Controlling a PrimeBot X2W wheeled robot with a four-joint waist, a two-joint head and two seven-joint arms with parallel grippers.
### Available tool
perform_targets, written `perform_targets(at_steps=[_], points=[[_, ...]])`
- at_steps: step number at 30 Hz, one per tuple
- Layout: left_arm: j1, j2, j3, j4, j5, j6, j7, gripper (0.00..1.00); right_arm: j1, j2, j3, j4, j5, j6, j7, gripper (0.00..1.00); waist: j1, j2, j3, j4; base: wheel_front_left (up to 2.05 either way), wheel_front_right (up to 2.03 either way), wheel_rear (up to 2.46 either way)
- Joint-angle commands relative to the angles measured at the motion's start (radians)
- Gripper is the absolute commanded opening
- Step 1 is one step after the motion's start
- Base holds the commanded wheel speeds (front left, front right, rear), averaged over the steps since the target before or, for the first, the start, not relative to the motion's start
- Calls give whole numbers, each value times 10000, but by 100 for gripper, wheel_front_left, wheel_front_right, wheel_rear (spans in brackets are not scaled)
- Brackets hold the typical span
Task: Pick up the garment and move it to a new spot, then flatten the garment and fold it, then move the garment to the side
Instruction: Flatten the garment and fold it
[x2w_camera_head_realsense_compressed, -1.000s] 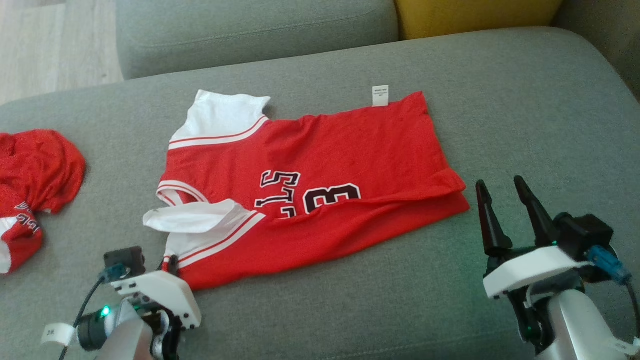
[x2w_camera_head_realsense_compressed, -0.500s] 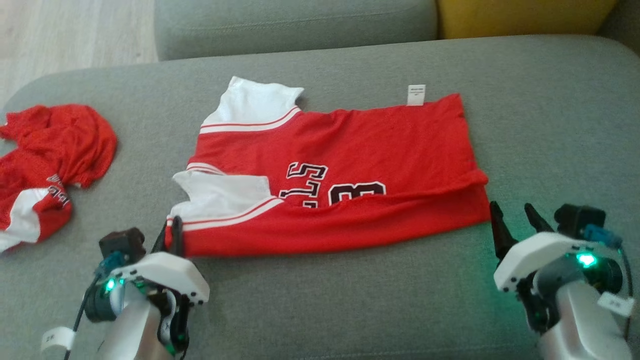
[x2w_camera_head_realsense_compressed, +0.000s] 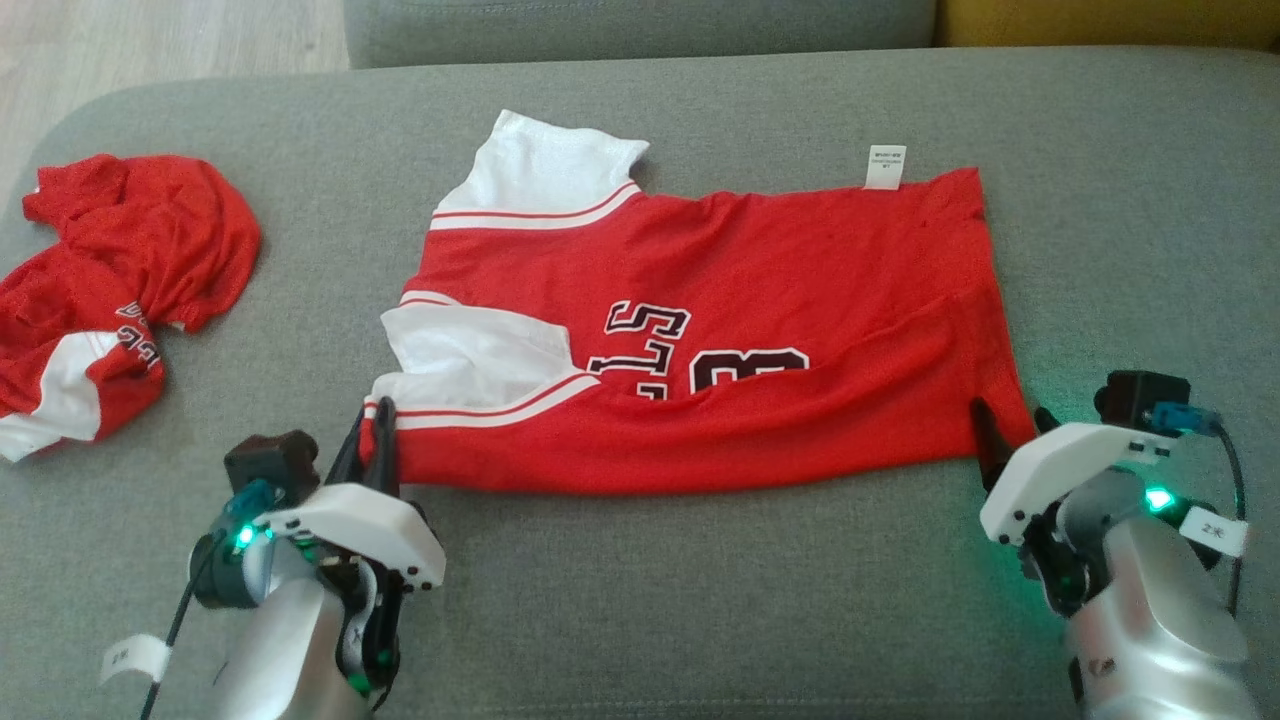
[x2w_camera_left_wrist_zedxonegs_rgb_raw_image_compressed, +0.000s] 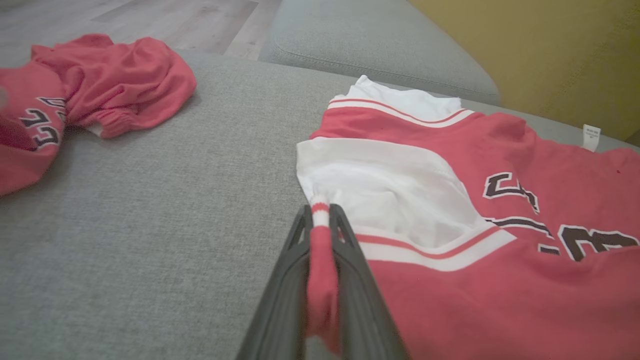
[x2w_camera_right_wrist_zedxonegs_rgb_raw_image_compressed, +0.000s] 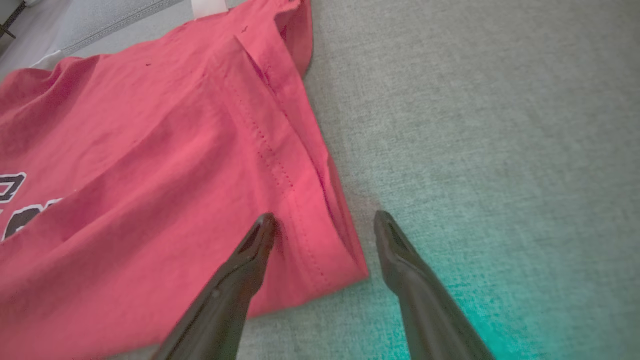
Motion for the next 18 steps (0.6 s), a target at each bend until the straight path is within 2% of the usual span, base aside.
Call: perform_targets(at_steps=[1,3,4,5,11,18], points=[[-277,177,278,-352,77,-19,-13,0,-419,9,292,-143,67,33,21,100,0,0,24,7,0,0,0],[-265,191,246,-391,80,-1,14,0,-526,9,530,92,254,33,86,100,0,0,44,4,0,0,0],[-255,201,238,-400,78,12,23,0,-567,9,678,180,392,33,115,67,0,0,44,-4,0,0,0],[-223,231,231,-391,69,39,41,0,-618,10,877,291,543,33,81,0,0,0,16,-35,0,0,0],[-2,433,252,-247,43,132,109,0,-507,-120,1032,326,560,33,-96,0,0,0,-314,-150,0,0,0],[676,660,278,-70,-67,238,283,0,164,-506,913,-199,955,33,134,0,0,0,-1032,-247,0,0,0]])
